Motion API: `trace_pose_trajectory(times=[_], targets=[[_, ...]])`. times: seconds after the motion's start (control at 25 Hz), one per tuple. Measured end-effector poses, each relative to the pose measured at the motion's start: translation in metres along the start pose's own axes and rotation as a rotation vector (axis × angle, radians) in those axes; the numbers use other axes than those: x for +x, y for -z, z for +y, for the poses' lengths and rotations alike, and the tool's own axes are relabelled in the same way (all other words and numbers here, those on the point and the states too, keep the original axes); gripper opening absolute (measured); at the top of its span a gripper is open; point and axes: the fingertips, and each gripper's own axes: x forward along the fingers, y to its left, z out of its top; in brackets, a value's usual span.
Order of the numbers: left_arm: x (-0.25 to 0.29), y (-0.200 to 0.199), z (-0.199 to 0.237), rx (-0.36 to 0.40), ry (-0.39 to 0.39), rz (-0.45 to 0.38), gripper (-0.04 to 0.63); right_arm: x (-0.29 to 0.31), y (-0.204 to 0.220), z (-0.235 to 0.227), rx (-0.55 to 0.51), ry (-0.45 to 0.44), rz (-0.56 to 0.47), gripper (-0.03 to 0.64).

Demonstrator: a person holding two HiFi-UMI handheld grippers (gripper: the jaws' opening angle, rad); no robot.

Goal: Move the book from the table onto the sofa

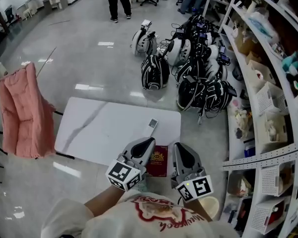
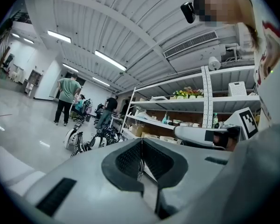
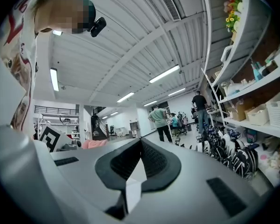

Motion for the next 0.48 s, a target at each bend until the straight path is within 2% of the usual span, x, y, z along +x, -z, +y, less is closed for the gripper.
trace_pose_trajectory(times=[0.2,0.48], targets=[[0.024,-0.002,0.023,0.007,0.036,0.018,0.008,0.027,-0.004,-0.016,-0.007,0.045,-0.024,0.000],[0.037,0.012,0.032,-0.044,0.032,0.045,0.008,0.029,0.010,-0.041,0.014,0.079,0.021,0.000]])
